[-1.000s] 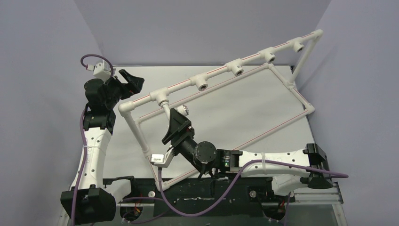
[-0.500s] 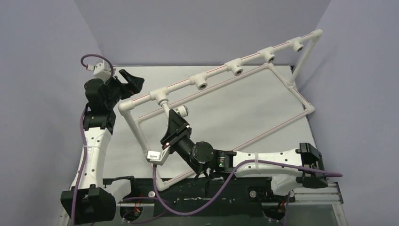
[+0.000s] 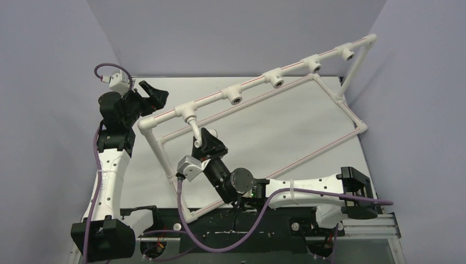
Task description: Install the water faucets
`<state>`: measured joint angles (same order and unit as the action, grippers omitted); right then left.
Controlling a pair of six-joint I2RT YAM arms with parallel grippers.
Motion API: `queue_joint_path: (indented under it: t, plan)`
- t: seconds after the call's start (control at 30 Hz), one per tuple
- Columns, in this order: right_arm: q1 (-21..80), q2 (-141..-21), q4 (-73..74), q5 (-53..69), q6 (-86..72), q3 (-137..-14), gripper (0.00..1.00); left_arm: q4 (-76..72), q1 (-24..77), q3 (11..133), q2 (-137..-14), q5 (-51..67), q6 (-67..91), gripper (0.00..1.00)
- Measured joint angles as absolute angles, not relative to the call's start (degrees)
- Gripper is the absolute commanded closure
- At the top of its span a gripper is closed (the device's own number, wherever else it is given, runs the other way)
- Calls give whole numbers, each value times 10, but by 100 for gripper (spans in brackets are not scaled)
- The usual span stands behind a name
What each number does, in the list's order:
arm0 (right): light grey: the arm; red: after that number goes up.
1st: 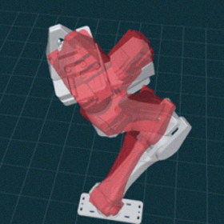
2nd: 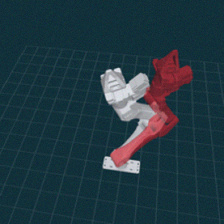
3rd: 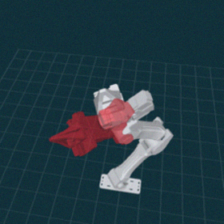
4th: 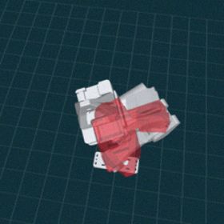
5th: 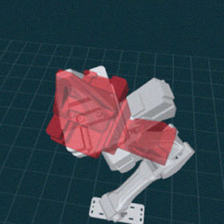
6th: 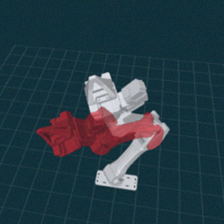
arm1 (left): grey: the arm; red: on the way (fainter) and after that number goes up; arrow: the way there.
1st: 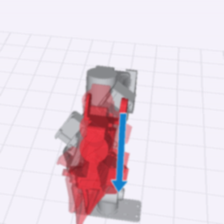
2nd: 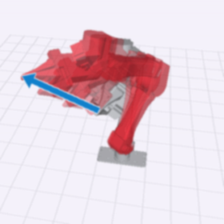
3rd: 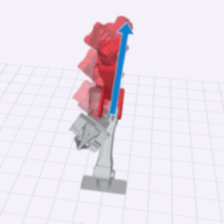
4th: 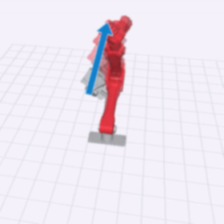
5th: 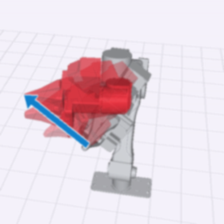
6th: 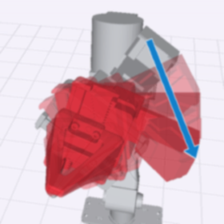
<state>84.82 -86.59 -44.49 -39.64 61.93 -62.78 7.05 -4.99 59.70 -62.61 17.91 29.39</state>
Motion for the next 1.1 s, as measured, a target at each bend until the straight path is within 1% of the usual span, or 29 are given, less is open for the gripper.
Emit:
queue_joint_path:
  t: [0.3,0.5,0.67,0.7,0.8,0.9,0.93,1.0,1.1]
  plan:
    - [837,-863,-461,-403,430,-625,100,70,-50,597,-626,181,294,13]
    - [833,-839,-469,-393,305,-604,100,70,-50,597,-626,182,294,13]
    - [832,-838,-476,-394,255,-604,100,70,-50,597,-626,183,294,13]
    - [832,-838,-477,-394,249,-604,98,70,-50,597,-626,183,294,13]
    - [832,-835,-474,-394,231,-604,75,70,-50,597,-626,183,294,13]
    - [832,-827,-456,-390,218,-605,45,70,-50,597,-626,183,294,13]
    - [832,-825,-449,-389,213,-606,38,70,-50,597,-626,183,294,13]
    - [832,-819,-441,-387,175,-609,26,70,-50,597,-626,183,294,13]
    - [828,-799,-424,-390,145,-612,15,70,-50,597,-626,183,294,13]
